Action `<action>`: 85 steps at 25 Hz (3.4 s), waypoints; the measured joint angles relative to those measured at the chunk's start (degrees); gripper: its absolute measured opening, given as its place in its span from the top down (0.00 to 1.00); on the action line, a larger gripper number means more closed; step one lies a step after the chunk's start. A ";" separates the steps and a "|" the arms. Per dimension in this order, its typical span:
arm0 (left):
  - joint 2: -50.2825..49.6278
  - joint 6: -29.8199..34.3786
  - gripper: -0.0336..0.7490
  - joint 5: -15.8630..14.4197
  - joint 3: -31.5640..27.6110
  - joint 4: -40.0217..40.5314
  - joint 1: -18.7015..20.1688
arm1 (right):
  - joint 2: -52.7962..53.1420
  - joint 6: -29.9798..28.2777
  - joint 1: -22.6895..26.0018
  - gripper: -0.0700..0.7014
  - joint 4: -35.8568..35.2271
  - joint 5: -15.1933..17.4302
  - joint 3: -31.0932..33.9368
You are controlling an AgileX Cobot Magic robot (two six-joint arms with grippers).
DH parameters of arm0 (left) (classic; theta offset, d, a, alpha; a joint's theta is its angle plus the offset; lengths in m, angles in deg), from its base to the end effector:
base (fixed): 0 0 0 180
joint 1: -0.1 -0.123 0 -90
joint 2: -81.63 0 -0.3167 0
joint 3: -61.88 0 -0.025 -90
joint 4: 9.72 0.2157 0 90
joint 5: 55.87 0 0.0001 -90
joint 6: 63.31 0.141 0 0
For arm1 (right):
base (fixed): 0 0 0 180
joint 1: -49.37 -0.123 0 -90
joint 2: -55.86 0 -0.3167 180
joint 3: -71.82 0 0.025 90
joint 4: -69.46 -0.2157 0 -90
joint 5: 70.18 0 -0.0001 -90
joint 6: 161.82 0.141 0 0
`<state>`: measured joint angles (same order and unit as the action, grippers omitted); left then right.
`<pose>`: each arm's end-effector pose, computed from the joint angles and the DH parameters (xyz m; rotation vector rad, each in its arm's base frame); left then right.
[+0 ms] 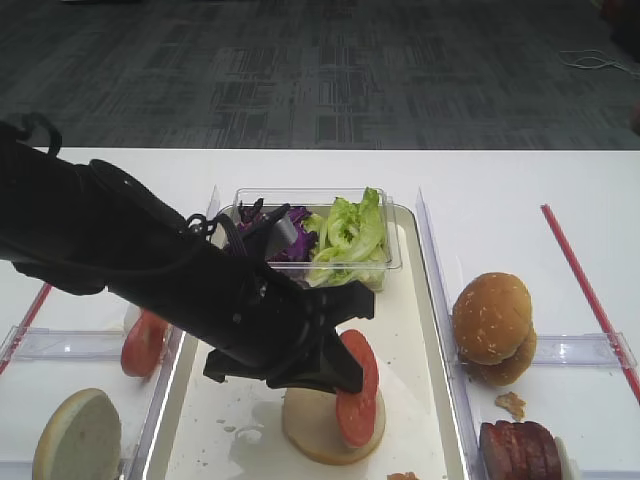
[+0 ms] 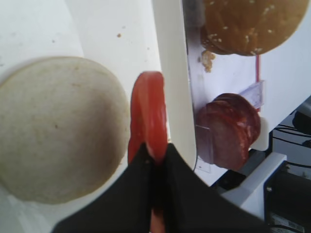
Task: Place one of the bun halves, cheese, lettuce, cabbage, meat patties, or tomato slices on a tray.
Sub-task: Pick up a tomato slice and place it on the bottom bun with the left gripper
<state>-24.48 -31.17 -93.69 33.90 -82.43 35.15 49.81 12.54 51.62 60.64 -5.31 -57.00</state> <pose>0.2164 -0.2527 0.1992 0.2343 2.7873 -1.2112 -0.0277 0.0207 0.2204 -0.0752 2.1209 0.1054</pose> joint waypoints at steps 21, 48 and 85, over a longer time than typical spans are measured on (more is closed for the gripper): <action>-2.43 1.87 0.95 1.68 0.00 -0.79 0.00 | 0.00 0.00 0.00 0.30 0.00 0.00 0.00; -2.43 1.27 0.93 1.81 0.00 -0.63 0.00 | 0.00 0.00 0.00 0.30 0.00 0.00 0.00; -2.43 -1.19 0.54 -2.50 0.00 7.95 -3.47 | 0.00 -0.11 0.00 0.30 0.00 0.00 0.00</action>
<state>-26.91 -32.37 -96.19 33.90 -74.47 31.69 49.81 12.42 51.62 60.64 -5.31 -57.00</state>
